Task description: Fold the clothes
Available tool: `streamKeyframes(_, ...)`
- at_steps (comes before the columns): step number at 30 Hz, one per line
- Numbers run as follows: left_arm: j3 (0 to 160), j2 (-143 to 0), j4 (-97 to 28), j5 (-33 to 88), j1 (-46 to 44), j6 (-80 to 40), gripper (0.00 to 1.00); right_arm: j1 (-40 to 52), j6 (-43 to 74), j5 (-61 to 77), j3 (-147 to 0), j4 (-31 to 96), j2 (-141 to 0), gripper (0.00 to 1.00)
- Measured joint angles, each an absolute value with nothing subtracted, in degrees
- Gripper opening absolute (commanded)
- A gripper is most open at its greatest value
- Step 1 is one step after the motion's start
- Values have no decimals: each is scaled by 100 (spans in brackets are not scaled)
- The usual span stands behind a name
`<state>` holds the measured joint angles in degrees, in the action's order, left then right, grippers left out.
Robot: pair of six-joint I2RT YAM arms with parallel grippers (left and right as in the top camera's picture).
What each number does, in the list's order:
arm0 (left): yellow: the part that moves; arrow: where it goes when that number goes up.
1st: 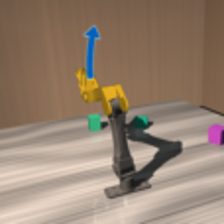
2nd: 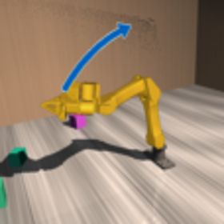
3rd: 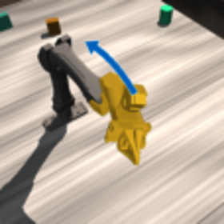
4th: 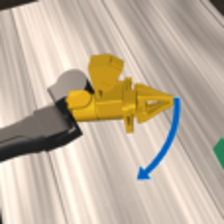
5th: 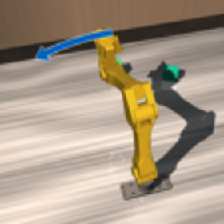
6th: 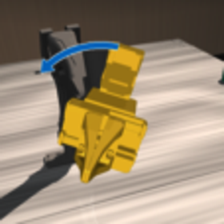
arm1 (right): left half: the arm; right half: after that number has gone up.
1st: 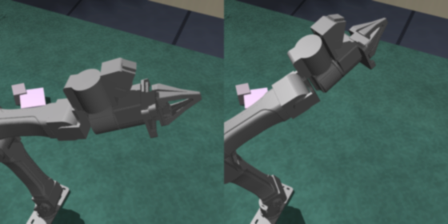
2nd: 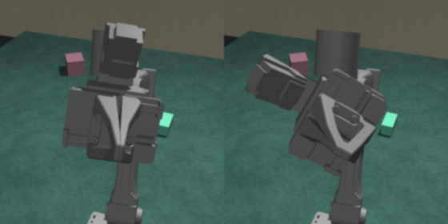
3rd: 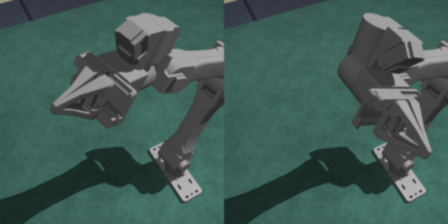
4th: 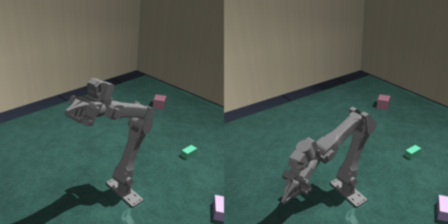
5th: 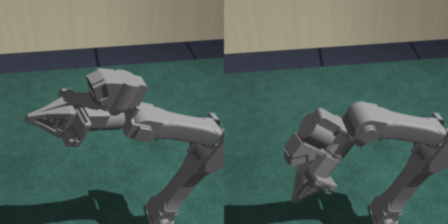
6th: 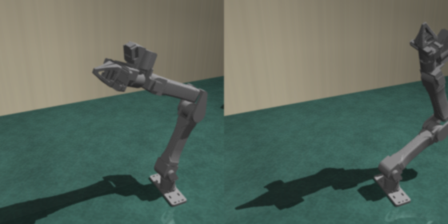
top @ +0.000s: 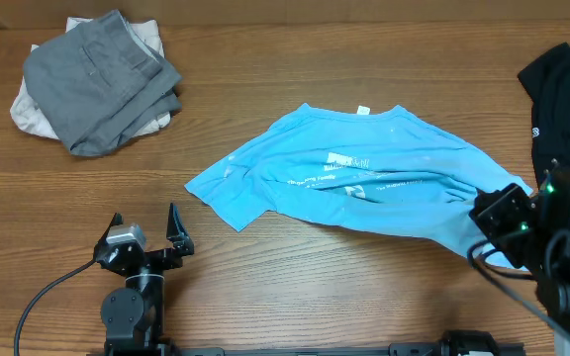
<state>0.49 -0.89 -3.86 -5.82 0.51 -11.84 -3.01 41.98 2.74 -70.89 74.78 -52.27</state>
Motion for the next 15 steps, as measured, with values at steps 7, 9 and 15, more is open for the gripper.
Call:
streamKeyframes(7, 49, -89, -386, -585, 51, -1184, 100, -301, 4195, -329, -7089, 7660, -6204, 7)
streamKeyframes(9, 49, -89, -386, -585, 51, -1184, 100, -301, 4191, -467, -7089, 7651, -6530, 8)
streamKeyframes(15, 49, -89, -386, -582, 51, -1184, 100, -301, 4193, -729, -7089, 7550, -7393, 29)
